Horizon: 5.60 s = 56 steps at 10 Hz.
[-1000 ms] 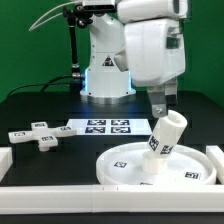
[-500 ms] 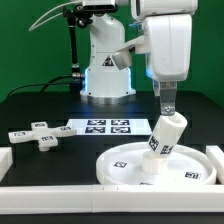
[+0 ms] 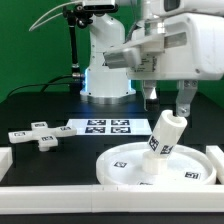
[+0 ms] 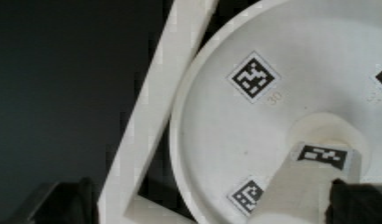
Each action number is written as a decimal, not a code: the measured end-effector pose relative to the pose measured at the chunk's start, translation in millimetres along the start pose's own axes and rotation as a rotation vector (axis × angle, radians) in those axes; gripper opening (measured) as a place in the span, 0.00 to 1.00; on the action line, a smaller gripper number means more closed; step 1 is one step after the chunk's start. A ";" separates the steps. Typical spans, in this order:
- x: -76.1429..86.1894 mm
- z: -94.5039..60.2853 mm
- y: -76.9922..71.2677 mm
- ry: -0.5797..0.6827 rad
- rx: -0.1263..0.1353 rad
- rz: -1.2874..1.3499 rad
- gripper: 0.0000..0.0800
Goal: Assemble round table
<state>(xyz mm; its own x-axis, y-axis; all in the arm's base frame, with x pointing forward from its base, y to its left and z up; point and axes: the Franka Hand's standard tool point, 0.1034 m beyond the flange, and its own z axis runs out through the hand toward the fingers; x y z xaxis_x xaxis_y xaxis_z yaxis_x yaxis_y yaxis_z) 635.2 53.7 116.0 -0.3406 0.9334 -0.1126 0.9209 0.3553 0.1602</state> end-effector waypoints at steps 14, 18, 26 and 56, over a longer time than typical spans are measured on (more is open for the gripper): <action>30.3 19.6 -30.7 0.020 0.052 0.044 0.81; 31.1 24.7 -32.0 0.022 0.059 0.048 0.81; 3.5 23.1 -44.1 0.013 0.119 0.076 0.61; 31.0 29.8 -64.8 -0.049 0.189 1.437 0.53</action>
Offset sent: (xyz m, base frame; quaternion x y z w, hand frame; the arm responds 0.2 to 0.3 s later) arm 0.0000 0.0000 0.0000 0.0000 0.0000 0.0000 1.0000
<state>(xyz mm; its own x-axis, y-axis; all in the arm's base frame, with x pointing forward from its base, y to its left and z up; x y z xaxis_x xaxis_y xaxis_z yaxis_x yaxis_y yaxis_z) 570.7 58.1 72.9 0.8840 0.4674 -0.0025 0.4673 -0.8835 0.0330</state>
